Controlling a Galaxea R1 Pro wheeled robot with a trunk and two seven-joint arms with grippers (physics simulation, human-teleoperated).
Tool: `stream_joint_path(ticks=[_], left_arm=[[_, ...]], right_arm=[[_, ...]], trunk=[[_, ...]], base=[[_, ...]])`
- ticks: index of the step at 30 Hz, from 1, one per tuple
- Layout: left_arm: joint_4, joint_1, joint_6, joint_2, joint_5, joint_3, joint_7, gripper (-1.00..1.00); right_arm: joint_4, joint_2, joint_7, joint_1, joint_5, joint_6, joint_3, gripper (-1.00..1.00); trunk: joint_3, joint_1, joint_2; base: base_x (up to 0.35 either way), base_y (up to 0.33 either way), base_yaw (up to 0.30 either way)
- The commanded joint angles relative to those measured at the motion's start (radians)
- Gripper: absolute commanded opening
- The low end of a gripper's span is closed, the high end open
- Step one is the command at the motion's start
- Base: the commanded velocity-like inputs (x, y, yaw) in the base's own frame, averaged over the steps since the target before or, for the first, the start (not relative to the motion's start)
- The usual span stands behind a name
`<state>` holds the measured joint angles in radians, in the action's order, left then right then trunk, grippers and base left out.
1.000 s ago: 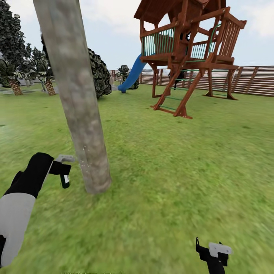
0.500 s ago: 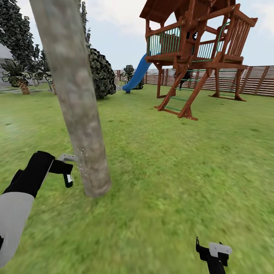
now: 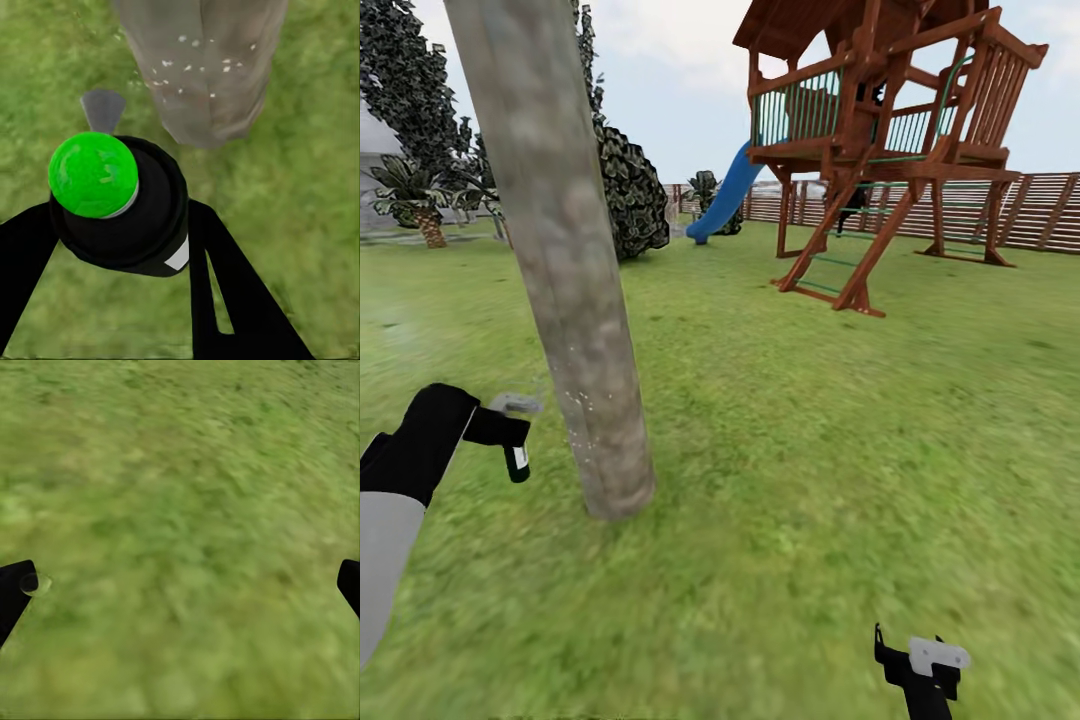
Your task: In the garden, pick up the pesticide atomizer on the floor and spray pesticide onto both trees until each tree trunk is fully covered.
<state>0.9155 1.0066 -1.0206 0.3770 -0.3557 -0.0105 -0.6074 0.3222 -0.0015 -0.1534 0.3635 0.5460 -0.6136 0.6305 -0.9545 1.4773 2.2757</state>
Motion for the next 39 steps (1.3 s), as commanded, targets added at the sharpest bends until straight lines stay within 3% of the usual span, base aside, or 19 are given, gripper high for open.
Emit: stream_joint_path(ticks=[1,10,20,31,39], left_arm=[[0.002,-0.017,0.001,-0.001,-0.001,0.001,-0.001,-1.0],[0.015,-0.022,-0.001,-0.003,0.0,0.004,0.0,-1.0],[0.019,-0.021,-0.002,-0.004,0.002,0.006,0.0,-1.0],[0.02,-0.017,-0.003,-0.005,0.004,0.006,-0.002,-1.0],[0.03,-0.019,-0.003,-0.009,0.003,0.003,-0.002,-1.0]], right_arm=[[0.0,0.0,0.0,0.0,0.0,0.0,0.0,1.0],[0.0,0.0,0.0,0.0,0.001,0.0,0.0,1.0],[0.0,0.0,0.0,0.0,0.002,0.0,0.0,1.0],[0.0,0.0,0.0,0.0,0.002,0.0,-0.001,1.0],[0.0,0.0,0.0,0.0,0.0,0.0,0.0,1.0]], trunk=[[0.0,0.0,0.0],[0.0,0.0,0.0],[0.0,0.0,0.0],[0.0,0.0,0.0],[0.0,0.0,0.0]], base=[[0.038,-0.047,0.273],[0.071,-0.247,0.079],[-0.142,-0.254,0.003],[-0.002,-0.275,0.25],[0.156,-0.244,0.029]])
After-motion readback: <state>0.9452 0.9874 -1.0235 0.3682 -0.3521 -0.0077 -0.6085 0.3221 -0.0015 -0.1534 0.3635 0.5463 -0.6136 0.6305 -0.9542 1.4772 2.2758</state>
